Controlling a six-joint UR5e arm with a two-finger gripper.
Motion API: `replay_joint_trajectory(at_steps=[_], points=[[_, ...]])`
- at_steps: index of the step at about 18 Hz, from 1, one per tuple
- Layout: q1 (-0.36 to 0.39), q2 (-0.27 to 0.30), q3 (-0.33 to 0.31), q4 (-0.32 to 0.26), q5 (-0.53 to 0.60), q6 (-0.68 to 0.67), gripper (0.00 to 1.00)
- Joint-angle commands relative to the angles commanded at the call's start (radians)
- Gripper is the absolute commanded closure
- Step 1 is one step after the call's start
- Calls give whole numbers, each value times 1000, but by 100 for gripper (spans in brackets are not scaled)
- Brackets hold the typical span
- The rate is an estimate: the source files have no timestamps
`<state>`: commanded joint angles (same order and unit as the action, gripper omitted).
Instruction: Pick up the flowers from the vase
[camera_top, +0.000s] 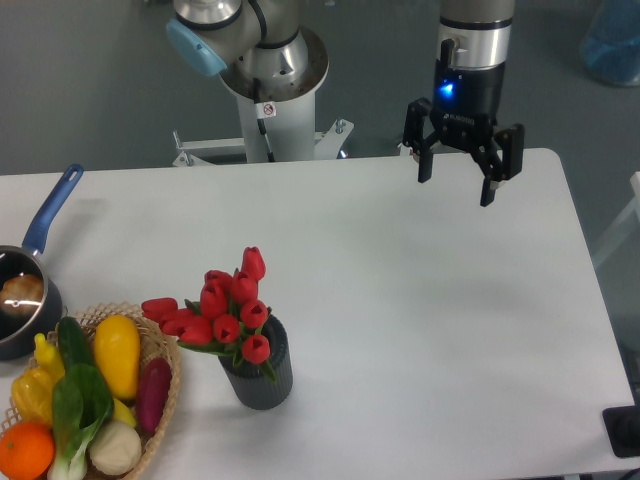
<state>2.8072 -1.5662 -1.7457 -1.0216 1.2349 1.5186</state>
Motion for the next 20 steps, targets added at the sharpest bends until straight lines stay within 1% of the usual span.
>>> replay_joint_trajectory(at_steps=[6, 7, 9, 10, 13, 18, 20], points=[[-8, 0, -3, 3, -5, -5, 0], [-8, -3, -9, 3, -17, -5, 0], [-8, -18, -14, 2, -89, -23, 0], [-5, -21, -21, 3, -100, -44, 0], [-6, -23, -35, 5, -104, -52, 0], [-8, -34, -77, 3, -225, -55, 0], [-18, -41, -87, 3, -242, -52, 0]])
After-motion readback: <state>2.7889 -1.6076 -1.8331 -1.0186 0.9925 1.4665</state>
